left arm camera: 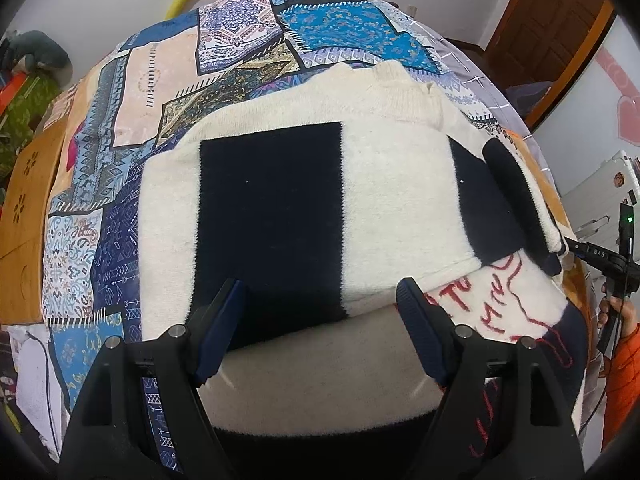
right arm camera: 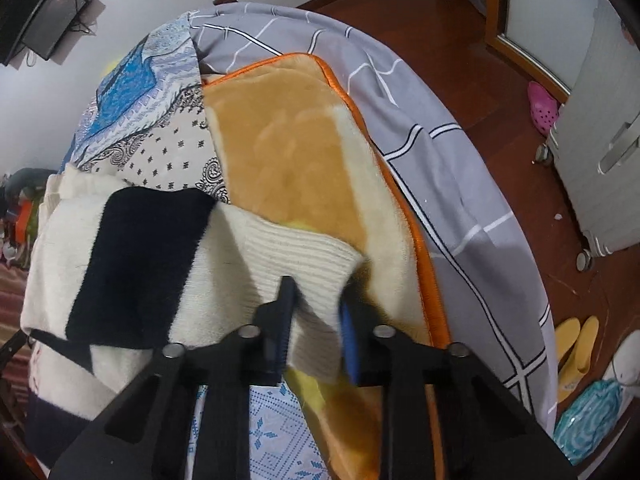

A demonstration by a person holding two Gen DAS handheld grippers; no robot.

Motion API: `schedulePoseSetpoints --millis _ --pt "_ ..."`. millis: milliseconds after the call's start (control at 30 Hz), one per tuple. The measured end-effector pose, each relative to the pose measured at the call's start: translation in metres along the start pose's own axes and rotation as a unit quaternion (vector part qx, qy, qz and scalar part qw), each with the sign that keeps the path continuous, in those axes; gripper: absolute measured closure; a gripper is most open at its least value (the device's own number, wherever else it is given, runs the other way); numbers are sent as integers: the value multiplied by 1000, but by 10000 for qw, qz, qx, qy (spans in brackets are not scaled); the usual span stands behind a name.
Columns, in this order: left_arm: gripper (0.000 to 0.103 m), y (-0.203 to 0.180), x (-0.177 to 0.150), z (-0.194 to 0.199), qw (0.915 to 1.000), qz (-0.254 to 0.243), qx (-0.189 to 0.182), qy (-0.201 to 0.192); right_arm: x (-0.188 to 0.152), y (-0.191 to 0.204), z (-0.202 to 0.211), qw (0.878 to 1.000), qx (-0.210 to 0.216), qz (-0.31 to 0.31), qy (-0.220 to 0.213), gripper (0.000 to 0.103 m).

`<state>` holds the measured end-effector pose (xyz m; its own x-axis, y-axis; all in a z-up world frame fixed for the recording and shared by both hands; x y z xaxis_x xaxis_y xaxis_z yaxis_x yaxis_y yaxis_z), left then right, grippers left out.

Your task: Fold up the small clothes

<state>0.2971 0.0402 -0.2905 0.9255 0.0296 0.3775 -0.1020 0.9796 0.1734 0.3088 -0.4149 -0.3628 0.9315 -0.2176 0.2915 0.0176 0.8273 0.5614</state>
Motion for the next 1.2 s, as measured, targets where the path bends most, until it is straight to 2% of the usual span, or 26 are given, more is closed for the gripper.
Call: schedulePoseSetpoints --millis 167,300,467,800,967,1200 --pt "25 4 -1 -1 9999 82 -55 19 4 23 13 9987 -18 487 -130 93" --pt "25 7 -3 2 9999 126 -107 -11 13 65 33 9948 272 900 -394 94" --pt "25 14 -6 8 9997 187 -155 -66 21 123 46 9881 646 1297 -523 94" --pt "25 35 -15 21 9989 373 -198 -187 15 263 40 9597 1427 2378 -446 96" --pt "25 51 -21 26 9982 521 -197 -238 5 327 21 9433 1800 2777 -261 97" --pt "25 73 -30 36 9980 494 26 -384 -18 390 -17 9245 2229 3092 75 98"
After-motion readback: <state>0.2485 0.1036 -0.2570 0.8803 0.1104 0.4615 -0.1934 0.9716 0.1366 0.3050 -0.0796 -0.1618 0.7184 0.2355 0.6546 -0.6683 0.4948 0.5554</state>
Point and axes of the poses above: each gripper's, at about its wrist camera, not at the fingertips, and z roughly against the way its jaws point, y to its left, x to its top, the point moved 6 cm from there along -z, roughly the way its jaws point, and after that the axes turned 14 degrees about x, right-handed, at the moved point
